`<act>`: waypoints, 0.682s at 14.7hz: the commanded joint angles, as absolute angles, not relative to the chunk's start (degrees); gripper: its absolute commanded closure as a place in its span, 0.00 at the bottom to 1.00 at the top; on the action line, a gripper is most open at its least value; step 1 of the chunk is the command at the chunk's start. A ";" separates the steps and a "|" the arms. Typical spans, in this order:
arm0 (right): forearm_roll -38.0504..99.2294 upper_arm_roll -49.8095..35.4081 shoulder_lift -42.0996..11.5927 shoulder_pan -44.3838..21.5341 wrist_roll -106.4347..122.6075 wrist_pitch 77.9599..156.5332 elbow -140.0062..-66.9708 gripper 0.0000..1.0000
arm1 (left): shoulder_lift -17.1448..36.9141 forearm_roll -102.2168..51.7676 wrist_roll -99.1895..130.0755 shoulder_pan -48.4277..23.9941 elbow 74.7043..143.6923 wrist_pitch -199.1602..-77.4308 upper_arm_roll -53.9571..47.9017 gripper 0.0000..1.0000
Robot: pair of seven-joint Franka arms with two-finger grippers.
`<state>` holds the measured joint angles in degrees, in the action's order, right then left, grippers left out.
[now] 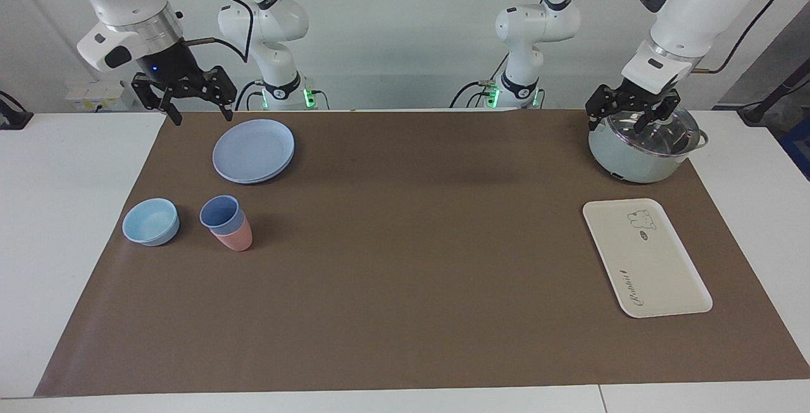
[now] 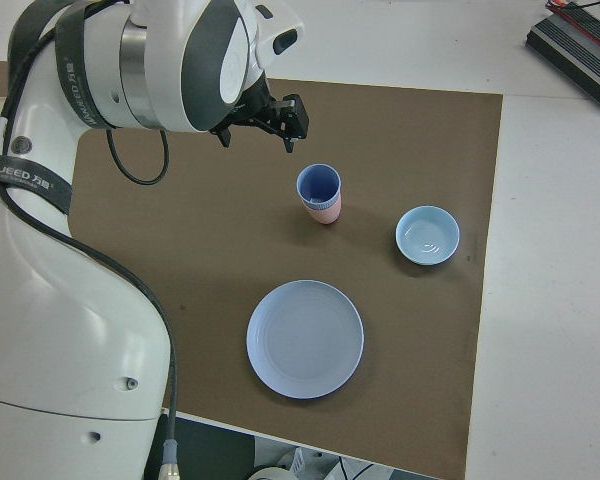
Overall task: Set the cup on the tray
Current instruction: 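Move the right gripper over the pink-and-blue cup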
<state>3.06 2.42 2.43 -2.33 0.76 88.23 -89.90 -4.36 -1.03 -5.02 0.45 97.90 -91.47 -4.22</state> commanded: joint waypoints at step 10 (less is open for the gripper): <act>4.39 2.55 0.18 1.92 -30.82 92.81 -89.47 0.08 | -5.71 -0.09 -5.63 0.62 99.23 -91.32 -4.31 0.00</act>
<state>3.17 2.95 1.96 -0.11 -24.13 91.47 -89.90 -4.36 -1.03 -5.02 0.45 97.90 -91.47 -4.22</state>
